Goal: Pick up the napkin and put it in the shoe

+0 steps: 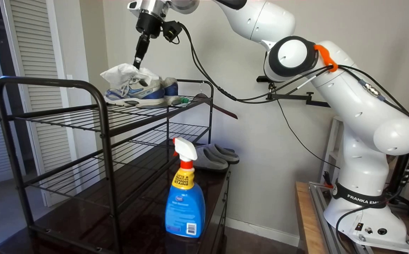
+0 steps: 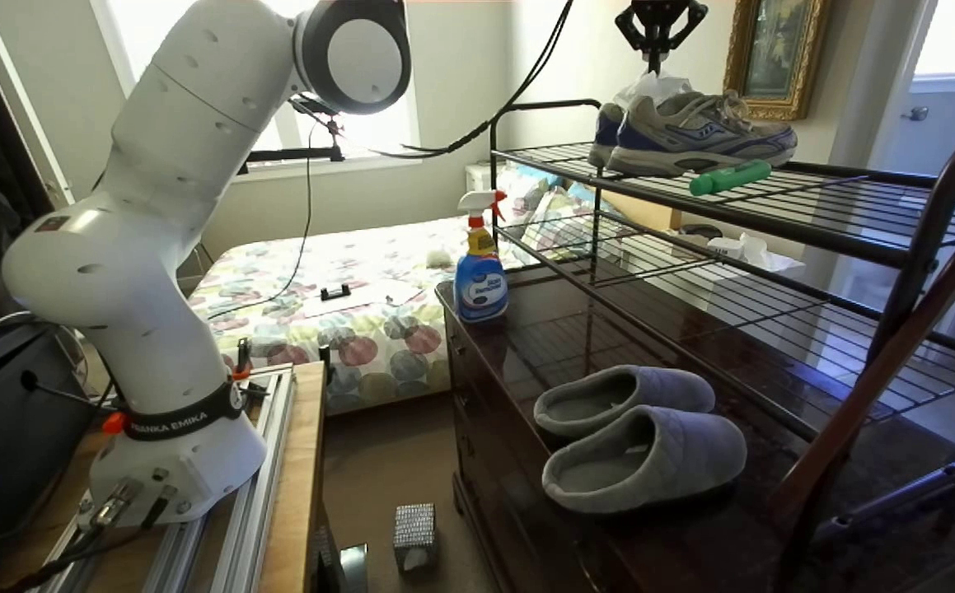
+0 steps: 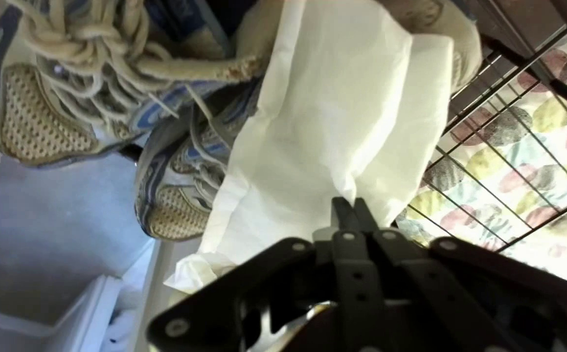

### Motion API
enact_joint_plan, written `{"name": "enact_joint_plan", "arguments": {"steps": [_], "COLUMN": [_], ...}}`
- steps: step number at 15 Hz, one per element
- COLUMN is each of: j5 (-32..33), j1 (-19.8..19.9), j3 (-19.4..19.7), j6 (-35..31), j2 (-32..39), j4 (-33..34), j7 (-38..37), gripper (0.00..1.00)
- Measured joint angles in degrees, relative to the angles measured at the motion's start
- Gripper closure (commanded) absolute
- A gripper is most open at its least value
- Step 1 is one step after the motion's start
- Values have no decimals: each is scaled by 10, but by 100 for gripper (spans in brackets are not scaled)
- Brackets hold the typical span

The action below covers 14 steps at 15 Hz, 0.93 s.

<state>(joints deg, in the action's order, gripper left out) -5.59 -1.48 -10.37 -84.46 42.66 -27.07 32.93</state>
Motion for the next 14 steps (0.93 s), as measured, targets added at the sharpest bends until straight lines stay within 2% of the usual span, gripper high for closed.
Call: {"name": "enact_joint_plan", "arguments": {"steps": [2, 5, 11, 14], "j5": [1, 15, 34, 55], "j1": [-5, -13, -14, -19], "j3": [1, 24, 59, 71], "j6": [0, 6, 14, 48], "j2": [9, 12, 21, 21], "j4": [14, 6, 10, 9], "j7": [12, 2, -67, -81], "gripper": [100, 100, 100, 100]}}
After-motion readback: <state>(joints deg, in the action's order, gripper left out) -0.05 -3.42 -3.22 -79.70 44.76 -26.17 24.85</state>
